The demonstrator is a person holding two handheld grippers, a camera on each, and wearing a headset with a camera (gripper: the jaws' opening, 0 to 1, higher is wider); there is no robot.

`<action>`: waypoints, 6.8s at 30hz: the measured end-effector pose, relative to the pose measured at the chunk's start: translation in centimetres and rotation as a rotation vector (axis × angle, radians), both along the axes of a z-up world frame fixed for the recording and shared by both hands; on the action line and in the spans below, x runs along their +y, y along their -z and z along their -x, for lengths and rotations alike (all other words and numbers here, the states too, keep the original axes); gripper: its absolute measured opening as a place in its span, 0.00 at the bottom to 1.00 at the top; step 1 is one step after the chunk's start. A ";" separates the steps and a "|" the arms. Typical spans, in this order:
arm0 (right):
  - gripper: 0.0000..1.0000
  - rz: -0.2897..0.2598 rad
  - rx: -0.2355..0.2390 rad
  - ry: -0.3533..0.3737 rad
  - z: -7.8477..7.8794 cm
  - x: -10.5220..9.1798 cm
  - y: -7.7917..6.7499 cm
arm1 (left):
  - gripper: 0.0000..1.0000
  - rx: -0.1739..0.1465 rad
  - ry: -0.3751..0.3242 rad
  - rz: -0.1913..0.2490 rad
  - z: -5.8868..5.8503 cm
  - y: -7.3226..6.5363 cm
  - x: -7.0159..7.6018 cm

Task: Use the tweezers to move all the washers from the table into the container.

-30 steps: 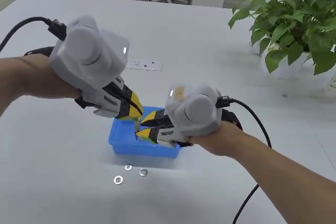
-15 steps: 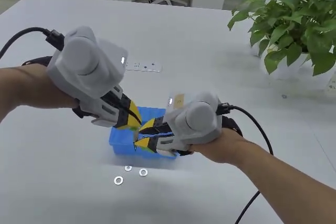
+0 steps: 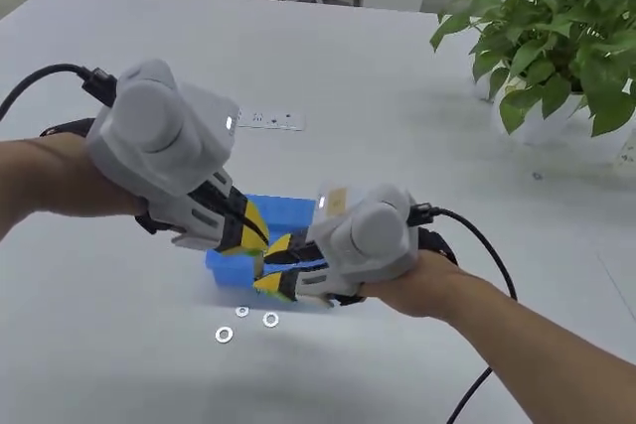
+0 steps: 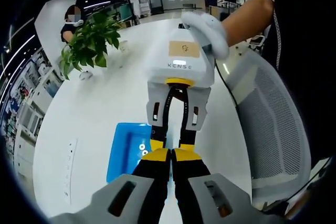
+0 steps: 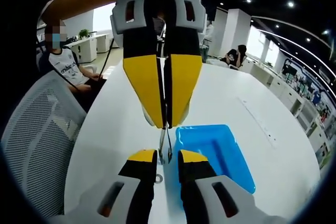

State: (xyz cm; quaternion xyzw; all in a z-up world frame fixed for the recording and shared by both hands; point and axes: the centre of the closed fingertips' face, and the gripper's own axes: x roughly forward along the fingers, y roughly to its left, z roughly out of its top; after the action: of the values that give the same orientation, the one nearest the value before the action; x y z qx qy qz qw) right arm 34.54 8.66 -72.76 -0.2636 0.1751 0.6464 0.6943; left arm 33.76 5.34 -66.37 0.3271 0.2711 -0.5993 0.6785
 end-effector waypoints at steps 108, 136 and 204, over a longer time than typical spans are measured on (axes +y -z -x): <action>0.10 0.019 0.022 0.041 0.7 -0.3 0.4 | 0.05 0.046 0.038 0.018 0.7 -0.5 -0.4; 0.10 0.002 -0.004 0.041 -3.5 0.6 -1.5 | 0.05 0.015 0.040 -0.011 -3.2 -2.2 0.3; 0.11 0.047 0.029 0.083 -7.9 -1.8 3.9 | 0.05 -0.002 -0.017 -0.017 -7.8 2.9 -1.5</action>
State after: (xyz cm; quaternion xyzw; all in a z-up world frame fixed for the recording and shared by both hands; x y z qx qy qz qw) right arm 42.47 6.85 -76.64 -0.2631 0.2112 0.6163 0.7116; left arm 41.56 3.84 -69.32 0.3309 0.2783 -0.5910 0.6810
